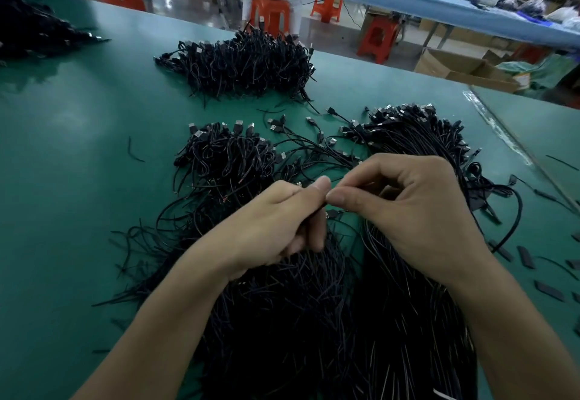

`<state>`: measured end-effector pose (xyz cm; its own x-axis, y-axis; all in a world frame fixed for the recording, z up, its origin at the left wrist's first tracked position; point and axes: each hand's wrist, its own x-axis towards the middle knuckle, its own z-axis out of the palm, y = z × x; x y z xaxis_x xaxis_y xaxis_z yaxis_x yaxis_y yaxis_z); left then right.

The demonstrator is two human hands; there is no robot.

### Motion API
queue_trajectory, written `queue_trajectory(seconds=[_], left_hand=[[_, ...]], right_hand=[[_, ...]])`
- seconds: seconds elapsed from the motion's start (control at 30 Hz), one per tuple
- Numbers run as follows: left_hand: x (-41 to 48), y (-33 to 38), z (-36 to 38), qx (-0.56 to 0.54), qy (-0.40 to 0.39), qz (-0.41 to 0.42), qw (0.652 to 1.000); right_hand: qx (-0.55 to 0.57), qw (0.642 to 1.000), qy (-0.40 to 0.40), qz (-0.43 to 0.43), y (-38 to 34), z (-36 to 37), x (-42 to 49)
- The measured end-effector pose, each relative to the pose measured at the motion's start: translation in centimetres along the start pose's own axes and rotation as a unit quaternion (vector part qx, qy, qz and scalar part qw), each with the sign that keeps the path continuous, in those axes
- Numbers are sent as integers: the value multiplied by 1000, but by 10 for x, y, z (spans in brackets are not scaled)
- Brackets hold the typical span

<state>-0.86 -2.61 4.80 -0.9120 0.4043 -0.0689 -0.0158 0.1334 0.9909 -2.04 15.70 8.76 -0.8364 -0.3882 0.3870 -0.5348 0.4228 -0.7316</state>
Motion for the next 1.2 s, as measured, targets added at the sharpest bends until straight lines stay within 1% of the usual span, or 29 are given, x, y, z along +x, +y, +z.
queue_trajectory(seconds=[0.07, 0.13, 0.17, 0.23, 0.3, 0.33, 0.43, 0.5, 0.6, 0.67, 0.73, 0.77, 0.83, 0.9, 0.97, 1.03, 1.1, 1.17, 1.2], left_hand=[[-3, 1, -5, -90, -75, 18, 993], [-5, 1, -9, -188, -148, 26, 971], [-5, 0, -9, -223, -172, 23, 959], [-4, -1, -9, -258, -190, 12, 947], [-3, -2, -7, -252, -171, 12, 953], [-3, -1, -6, -235, -148, 13, 961], [1, -3, -1, -145, -41, 27, 988], [2, -3, 1, -111, 4, 35, 993], [6, -5, 7, -133, 40, 4, 990], [7, -5, 10, -197, 34, -22, 980], [5, -3, 11, -258, -5, -38, 965], [4, -2, 11, -270, -27, -47, 961], [4, -3, 9, -266, -53, -68, 960], [5, -3, 7, -242, -38, -82, 966], [7, -4, 6, -201, -13, -78, 976], [8, -7, 5, -139, 21, -59, 988], [9, -8, 4, -82, 67, -34, 994], [9, -8, 0, -50, 119, -22, 991], [9, -7, -2, -49, 143, -19, 988]], right_hand=[[85, 996, -23, 20, 4, 2, 1], [191, 978, -71, 49, 7, 3, 1], [224, 968, -95, 58, 7, 3, 1], [220, 966, -120, 59, 7, 3, 2], [164, 978, -122, 44, 7, 1, 2], [131, 983, -120, 37, 6, 1, 2], [31, 993, -110, 26, 4, 1, 2], [-17, 995, -96, 19, 1, 2, 0], [-77, 995, -62, 3, -4, 9, -3], [-97, 994, -43, -3, -6, 18, -5], [-107, 994, -27, -10, -7, 25, -5], [-108, 994, -19, -13, -7, 27, -4], [-98, 995, -5, -21, -6, 27, 0], [-90, 995, -3, -30, -4, 25, 3], [-83, 996, -2, -31, -1, 25, 4], [-66, 998, -3, -11, 4, 25, 5], [-47, 998, -21, 31, 10, 20, 4], [-73, 988, -84, 108, 19, 12, 2], [-113, 973, -135, 148, 24, 10, -1]])
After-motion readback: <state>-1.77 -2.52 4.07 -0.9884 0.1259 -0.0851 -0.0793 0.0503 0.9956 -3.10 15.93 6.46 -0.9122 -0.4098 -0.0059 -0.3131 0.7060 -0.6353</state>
